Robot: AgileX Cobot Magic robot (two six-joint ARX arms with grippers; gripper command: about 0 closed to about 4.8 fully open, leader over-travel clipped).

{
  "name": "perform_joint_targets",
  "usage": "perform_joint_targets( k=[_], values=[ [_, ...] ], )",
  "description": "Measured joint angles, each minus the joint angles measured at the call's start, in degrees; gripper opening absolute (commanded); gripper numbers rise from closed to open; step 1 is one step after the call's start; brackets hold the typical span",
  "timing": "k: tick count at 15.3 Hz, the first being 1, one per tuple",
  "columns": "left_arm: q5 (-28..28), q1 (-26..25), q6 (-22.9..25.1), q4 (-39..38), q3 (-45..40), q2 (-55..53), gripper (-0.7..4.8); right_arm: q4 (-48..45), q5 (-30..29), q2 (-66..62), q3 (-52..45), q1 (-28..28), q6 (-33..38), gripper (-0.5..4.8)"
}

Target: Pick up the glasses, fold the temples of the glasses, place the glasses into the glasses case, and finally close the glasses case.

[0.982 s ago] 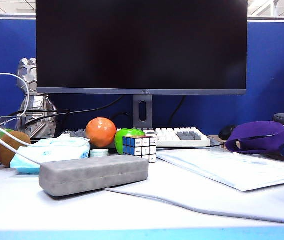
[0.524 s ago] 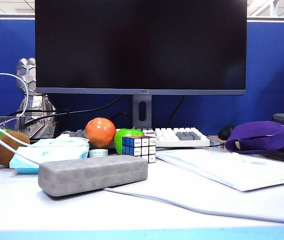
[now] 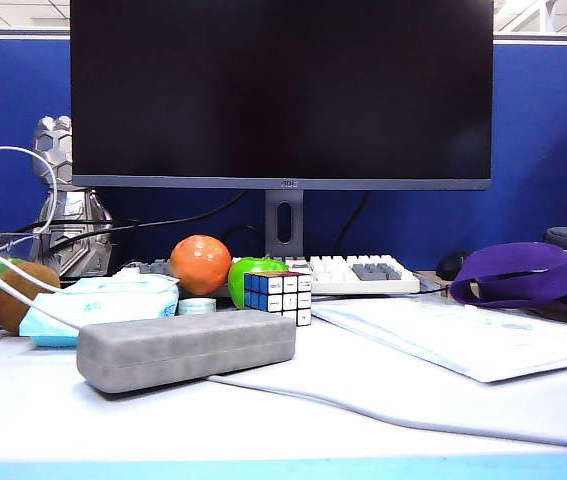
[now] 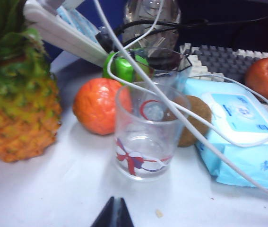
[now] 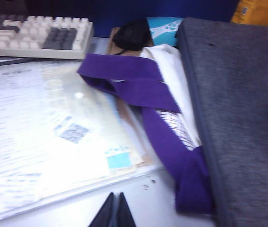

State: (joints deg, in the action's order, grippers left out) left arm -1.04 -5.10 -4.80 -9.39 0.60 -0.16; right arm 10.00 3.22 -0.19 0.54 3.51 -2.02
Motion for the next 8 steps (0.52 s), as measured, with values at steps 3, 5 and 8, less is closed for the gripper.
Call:
perform_joint_targets(
  k=[3,5,8],
  values=[
    [0.0,0.0,0.0,0.0,0.0,0.0,-0.05,0.0,-0.1,0.0,0.0,-0.8,0.0,-0.01],
    [0.0,0.0,0.0,0.0,0.0,0.0,-0.05,0.0,-0.2,0.0,0.0,-0.8,0.1,-0.01],
    [0.0,0.0,0.0,0.0,0.0,0.0,-0.05,0.0,-0.2,0.0,0.0,-0.8,0.1,-0.01]
  ],
)
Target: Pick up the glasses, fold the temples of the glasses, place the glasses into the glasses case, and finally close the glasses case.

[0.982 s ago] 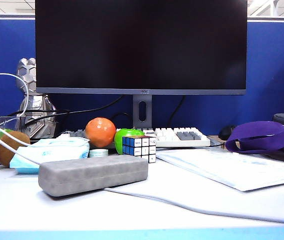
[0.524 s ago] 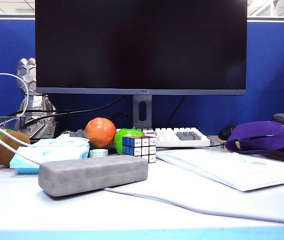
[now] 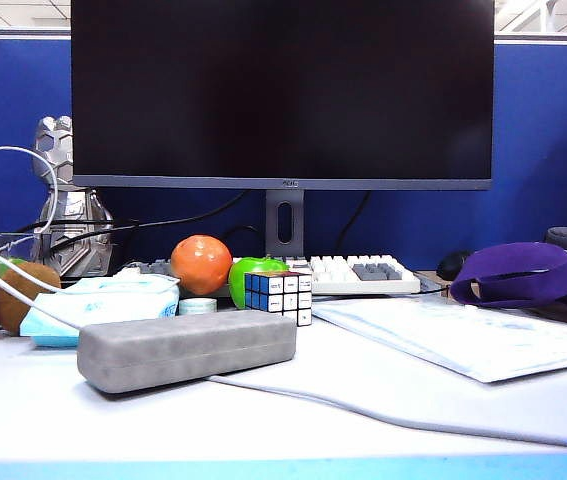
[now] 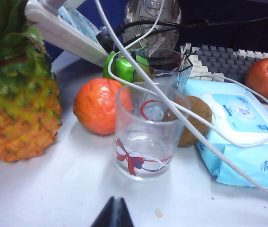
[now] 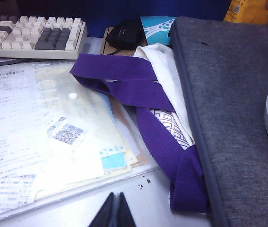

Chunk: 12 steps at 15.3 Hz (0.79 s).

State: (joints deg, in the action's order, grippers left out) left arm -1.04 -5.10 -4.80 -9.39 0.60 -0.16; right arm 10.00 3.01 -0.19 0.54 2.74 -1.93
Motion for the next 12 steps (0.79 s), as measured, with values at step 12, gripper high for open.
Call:
perform_joint_targets(
  k=[12],
  values=[
    [0.0,1.7,0.0,0.0,0.0,0.0,-0.05,0.0,0.0,0.0,0.0,0.0,0.0,-0.01]
  ],
)
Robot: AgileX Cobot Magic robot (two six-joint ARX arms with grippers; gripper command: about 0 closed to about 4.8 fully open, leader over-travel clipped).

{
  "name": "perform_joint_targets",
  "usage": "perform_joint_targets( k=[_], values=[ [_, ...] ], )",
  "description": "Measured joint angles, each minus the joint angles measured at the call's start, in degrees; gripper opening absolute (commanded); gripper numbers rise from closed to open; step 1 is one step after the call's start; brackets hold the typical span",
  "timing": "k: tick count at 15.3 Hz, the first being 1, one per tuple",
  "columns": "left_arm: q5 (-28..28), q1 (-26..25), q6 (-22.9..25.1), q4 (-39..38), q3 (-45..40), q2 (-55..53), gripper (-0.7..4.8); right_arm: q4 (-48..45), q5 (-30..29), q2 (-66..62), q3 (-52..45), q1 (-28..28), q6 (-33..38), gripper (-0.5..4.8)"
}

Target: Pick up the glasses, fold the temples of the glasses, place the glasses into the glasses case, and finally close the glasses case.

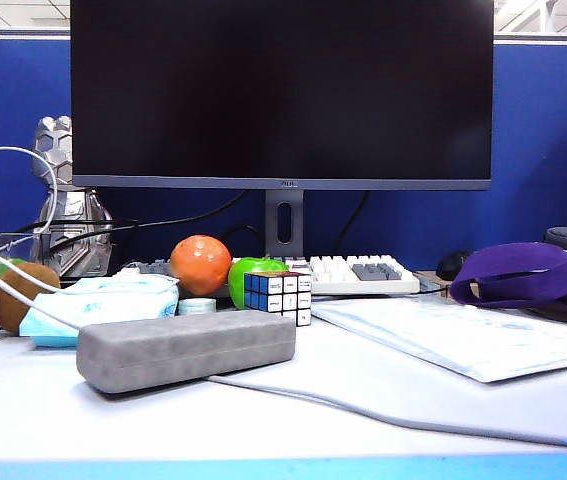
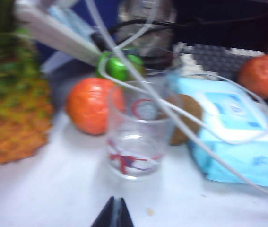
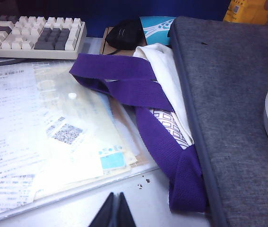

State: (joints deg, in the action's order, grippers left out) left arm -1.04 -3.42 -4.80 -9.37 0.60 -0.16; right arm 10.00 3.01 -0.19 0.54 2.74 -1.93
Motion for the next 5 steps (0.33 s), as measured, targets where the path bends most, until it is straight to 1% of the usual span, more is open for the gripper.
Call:
perform_joint_targets(
  k=[5],
  values=[
    [-0.2,0.3,0.0,0.0,0.0,0.0,-0.05,0.0,0.0,0.0,0.0,0.0,0.0,-0.01]
  ],
)
